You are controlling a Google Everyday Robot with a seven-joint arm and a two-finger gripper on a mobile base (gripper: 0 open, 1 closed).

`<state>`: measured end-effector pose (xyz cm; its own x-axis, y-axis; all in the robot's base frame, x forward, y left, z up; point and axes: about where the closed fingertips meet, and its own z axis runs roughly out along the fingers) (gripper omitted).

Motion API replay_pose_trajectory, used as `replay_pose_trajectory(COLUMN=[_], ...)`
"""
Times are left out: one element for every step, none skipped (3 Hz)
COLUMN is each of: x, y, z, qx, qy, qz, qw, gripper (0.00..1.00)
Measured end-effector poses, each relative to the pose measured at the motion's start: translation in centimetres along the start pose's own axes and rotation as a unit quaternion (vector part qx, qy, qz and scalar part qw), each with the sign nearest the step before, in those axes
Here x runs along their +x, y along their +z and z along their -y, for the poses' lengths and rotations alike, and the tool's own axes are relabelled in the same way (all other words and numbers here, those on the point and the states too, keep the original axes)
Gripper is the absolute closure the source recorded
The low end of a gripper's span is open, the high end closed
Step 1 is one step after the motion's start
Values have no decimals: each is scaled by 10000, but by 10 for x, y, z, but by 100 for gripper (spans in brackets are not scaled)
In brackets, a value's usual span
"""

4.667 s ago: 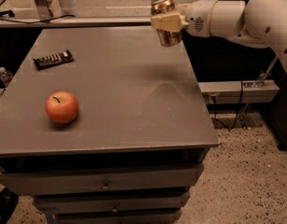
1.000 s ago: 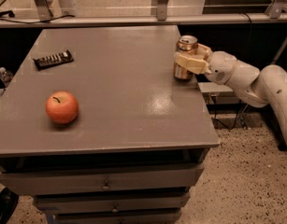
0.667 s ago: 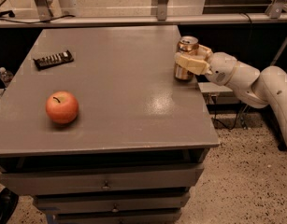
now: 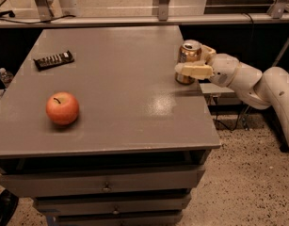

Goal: Place orange can upright

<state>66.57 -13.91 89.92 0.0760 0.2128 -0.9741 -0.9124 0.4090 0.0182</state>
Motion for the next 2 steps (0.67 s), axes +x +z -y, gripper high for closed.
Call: replay_pose_trajectory(x=[-2,-20], y=[0,-3], z=[-3,-11], qx=[-22,40], qy=[-52,-339], qz=[-33,-238], qw=[10000,9991], gripper=[0,0])
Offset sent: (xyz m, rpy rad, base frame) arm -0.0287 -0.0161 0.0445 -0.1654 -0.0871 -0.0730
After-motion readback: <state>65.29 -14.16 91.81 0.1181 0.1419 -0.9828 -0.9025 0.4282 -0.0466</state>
